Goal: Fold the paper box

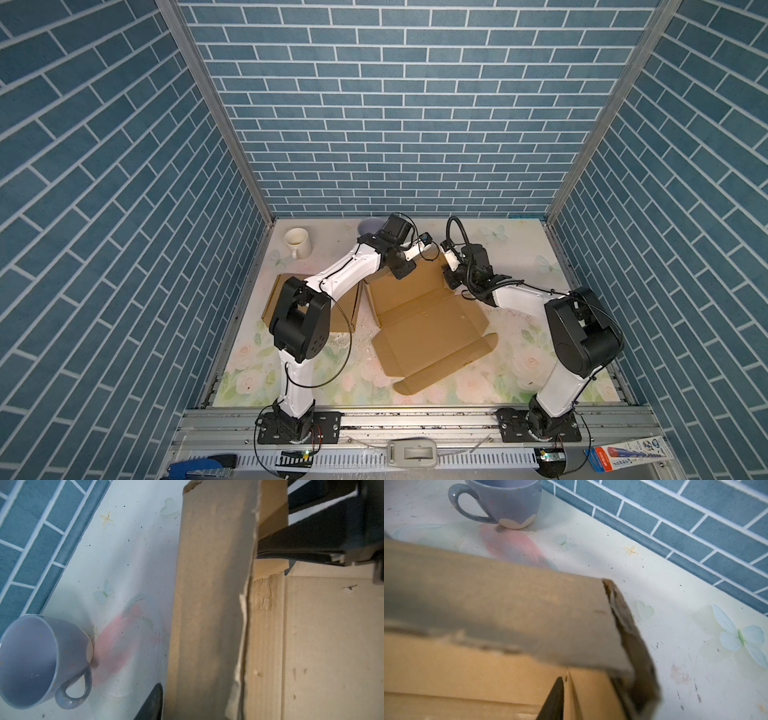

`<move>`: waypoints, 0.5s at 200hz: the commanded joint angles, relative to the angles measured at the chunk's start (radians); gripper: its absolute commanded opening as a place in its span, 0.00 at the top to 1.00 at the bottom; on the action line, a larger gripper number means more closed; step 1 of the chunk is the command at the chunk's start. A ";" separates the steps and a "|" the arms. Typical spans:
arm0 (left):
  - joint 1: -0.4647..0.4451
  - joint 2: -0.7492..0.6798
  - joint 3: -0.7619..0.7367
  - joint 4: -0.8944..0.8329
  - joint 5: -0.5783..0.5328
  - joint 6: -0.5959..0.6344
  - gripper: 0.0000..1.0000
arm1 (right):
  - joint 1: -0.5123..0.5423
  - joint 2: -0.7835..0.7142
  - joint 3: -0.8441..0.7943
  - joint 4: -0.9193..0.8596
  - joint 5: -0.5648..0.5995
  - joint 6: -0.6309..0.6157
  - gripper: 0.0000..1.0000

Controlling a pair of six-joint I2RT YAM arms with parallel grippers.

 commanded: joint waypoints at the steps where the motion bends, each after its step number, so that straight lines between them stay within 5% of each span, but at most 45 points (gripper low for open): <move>1: 0.010 0.018 -0.012 0.003 -0.018 -0.006 0.60 | -0.004 -0.040 0.016 -0.017 -0.013 0.017 0.62; 46: 0.033 0.019 -0.025 0.010 -0.016 -0.034 0.64 | -0.018 -0.145 0.013 -0.128 -0.032 0.141 0.48; 100: 0.121 0.057 -0.038 0.014 0.066 -0.141 0.67 | -0.024 -0.325 -0.047 -0.405 0.050 0.434 0.48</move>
